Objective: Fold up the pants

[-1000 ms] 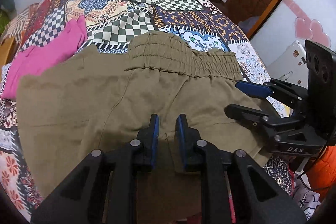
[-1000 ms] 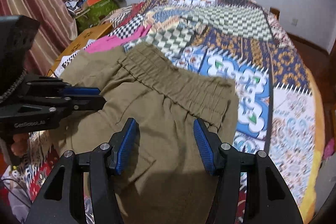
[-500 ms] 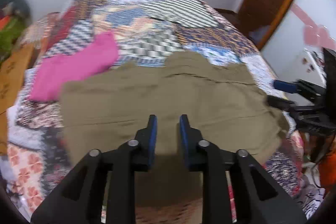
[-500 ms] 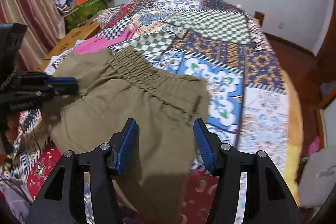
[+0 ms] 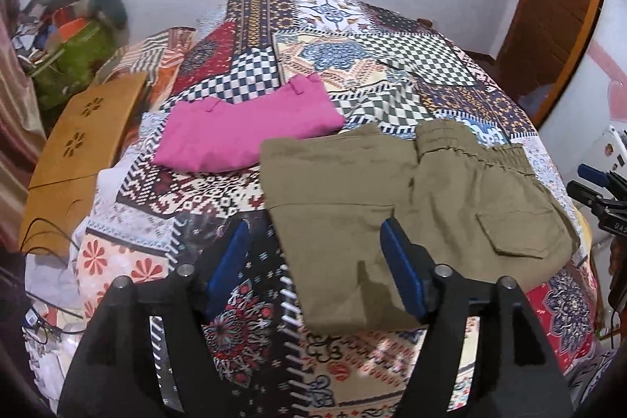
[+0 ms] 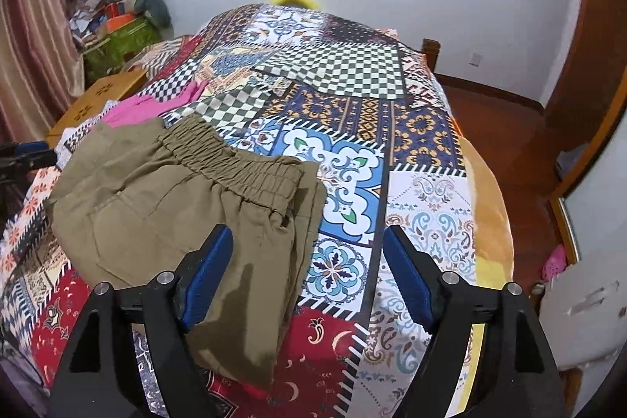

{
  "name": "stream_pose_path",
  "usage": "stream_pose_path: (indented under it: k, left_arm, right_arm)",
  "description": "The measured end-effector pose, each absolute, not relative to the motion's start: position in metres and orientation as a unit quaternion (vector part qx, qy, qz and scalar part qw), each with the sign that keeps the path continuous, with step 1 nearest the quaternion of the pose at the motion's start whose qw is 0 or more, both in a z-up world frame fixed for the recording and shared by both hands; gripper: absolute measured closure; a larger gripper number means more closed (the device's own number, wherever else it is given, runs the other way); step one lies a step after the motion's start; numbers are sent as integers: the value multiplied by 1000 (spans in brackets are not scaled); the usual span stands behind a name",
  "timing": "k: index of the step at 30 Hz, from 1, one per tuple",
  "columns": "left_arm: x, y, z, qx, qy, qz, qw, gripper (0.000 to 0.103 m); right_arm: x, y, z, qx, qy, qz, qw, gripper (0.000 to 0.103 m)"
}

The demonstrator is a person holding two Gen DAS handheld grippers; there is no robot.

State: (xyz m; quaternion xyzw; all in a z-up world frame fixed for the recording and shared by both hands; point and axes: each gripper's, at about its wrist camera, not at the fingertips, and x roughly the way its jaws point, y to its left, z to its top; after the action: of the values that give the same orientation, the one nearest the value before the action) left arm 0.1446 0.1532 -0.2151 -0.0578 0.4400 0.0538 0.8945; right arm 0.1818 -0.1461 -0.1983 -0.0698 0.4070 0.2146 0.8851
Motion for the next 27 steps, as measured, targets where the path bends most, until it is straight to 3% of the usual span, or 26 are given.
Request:
stream_pose_path:
  k: [15, 27]
  left_arm:
    - [161, 174, -261, -130, 472, 38, 871, 32]
    - [191, 163, -280, -121, 502, 7, 857, 30]
  right_arm:
    - [190, -149, -228, -14, 484, 238, 842, 24]
    - [218, -150, -258, 68, 545, 277, 788, 24]
